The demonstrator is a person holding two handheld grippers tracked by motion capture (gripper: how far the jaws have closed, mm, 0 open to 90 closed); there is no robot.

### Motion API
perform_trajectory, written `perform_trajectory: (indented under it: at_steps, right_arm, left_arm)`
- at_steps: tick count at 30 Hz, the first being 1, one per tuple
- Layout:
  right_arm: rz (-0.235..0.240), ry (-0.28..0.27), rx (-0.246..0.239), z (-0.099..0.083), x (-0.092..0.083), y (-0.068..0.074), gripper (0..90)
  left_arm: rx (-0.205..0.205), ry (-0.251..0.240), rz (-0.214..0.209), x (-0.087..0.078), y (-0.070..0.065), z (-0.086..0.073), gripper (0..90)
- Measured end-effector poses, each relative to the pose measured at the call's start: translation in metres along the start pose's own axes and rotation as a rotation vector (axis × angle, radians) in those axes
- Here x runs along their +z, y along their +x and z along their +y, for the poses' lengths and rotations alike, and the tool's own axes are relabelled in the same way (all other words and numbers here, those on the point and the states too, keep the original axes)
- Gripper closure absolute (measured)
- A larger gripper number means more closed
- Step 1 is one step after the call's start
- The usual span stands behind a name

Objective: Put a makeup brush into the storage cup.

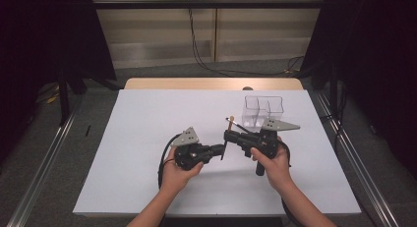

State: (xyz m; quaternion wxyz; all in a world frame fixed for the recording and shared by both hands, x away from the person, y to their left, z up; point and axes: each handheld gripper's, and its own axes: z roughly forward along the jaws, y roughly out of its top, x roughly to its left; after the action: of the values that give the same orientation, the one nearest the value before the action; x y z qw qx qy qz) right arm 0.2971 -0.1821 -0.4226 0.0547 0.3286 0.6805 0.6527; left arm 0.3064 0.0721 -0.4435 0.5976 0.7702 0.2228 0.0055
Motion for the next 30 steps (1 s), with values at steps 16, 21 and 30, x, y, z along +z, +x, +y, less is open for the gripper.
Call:
perform_trajectory:
  at_steps: [16,21,30]
  right_arm:
    - [0.006,-0.002,-0.041,0.004,-0.001,0.001,84.1]
    - [0.007,-0.003,-0.049,0.005,-0.001,0.001,84.1]
    - [0.015,-0.003,-0.062,0.004,-0.001,0.001,84.1]
  left_arm:
    - [0.009,-0.06,-0.007,-0.003,0.005,-0.001,53.5]
    - [0.056,-0.101,-0.005,-0.002,0.008,-0.001,40.7]
    - [0.062,-0.115,-0.002,-0.003,0.012,-0.001,17.0]
